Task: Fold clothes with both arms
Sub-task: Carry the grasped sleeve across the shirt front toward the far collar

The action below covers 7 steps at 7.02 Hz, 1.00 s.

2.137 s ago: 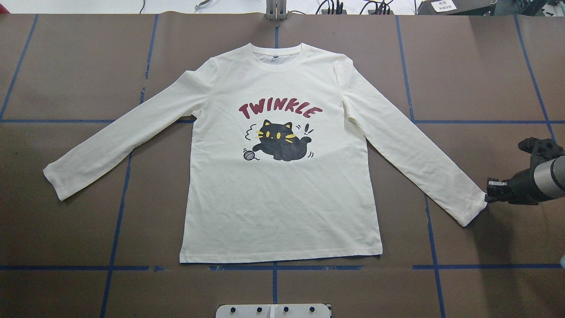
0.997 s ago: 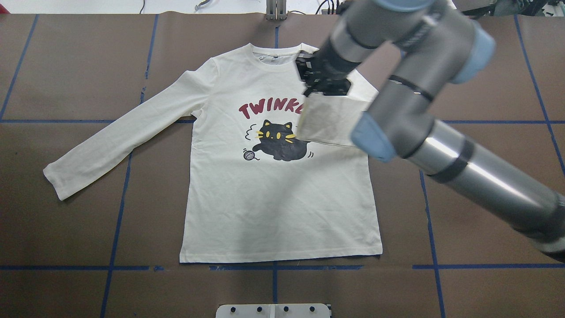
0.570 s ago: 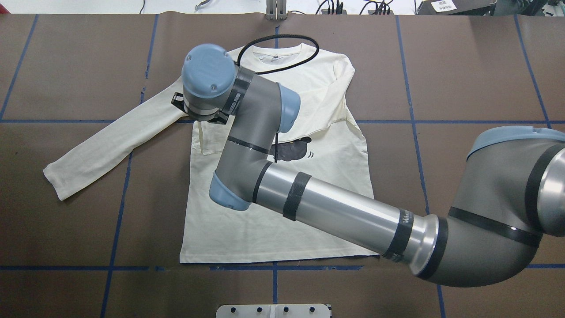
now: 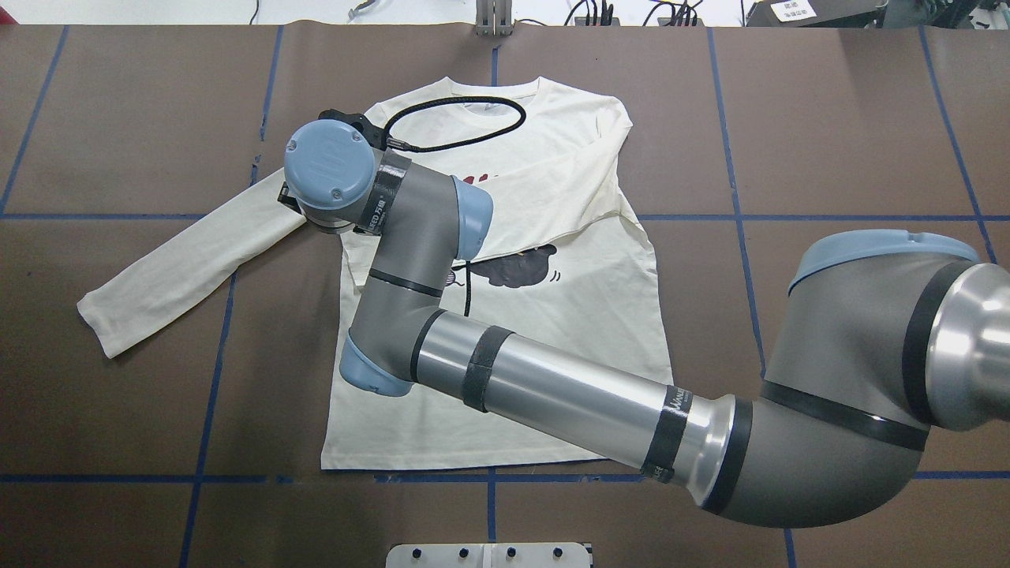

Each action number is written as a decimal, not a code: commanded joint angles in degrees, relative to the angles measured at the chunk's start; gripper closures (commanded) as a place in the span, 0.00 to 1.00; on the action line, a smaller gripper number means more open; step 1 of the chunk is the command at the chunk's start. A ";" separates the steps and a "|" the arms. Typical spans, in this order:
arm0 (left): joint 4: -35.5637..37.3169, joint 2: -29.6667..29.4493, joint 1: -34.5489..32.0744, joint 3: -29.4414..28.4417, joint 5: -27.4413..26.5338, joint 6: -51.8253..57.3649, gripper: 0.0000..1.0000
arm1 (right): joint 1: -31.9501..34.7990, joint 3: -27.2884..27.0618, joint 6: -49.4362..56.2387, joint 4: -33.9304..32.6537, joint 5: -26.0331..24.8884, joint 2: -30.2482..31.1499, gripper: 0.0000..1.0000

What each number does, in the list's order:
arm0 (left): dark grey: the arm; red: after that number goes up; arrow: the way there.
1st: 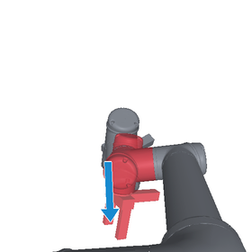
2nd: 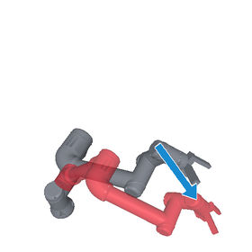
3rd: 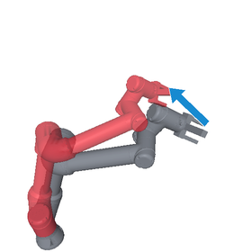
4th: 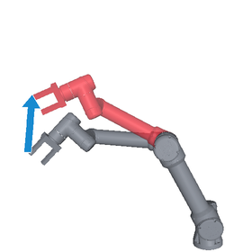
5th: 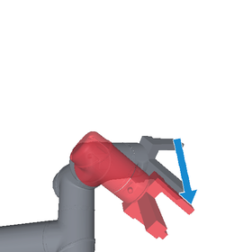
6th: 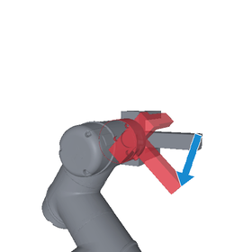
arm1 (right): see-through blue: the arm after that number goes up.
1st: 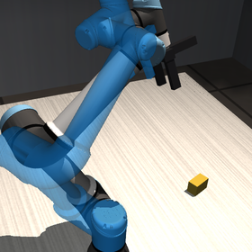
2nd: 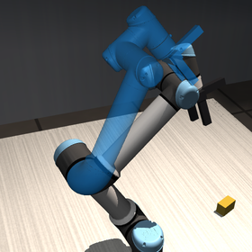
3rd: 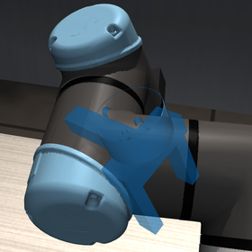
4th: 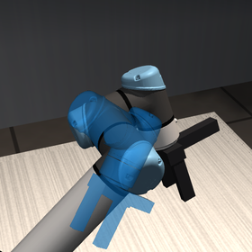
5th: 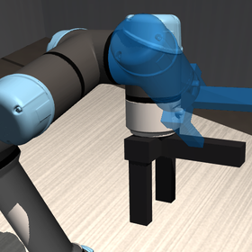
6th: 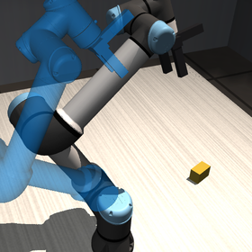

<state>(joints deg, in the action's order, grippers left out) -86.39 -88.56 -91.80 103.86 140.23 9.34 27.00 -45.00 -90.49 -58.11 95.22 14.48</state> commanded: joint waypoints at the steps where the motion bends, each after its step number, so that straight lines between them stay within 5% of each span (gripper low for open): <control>1: -2.19 -0.03 2.74 0.11 5.38 -0.11 0.00 | 2.07 -2.43 -3.43 -0.15 -0.48 -0.16 0.15; 2: -4.90 -0.03 8.16 -0.32 7.50 -1.68 0.00 | 4.44 -12.55 -5.38 -0.77 3.01 6.72 0.03; 4: -12.81 -0.12 14.25 -4.17 3.86 -16.65 0.00 | 8.48 -33.14 -5.22 -2.35 10.40 25.87 0.02; 7: -28.70 -0.73 29.02 -13.03 -4.78 -38.14 0.07 | 20.24 -46.21 -3.21 -1.83 24.34 44.45 0.02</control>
<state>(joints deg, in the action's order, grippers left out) -108.92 -89.17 -67.10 95.10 137.43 -22.31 42.24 -86.84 -94.72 -60.15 113.25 52.07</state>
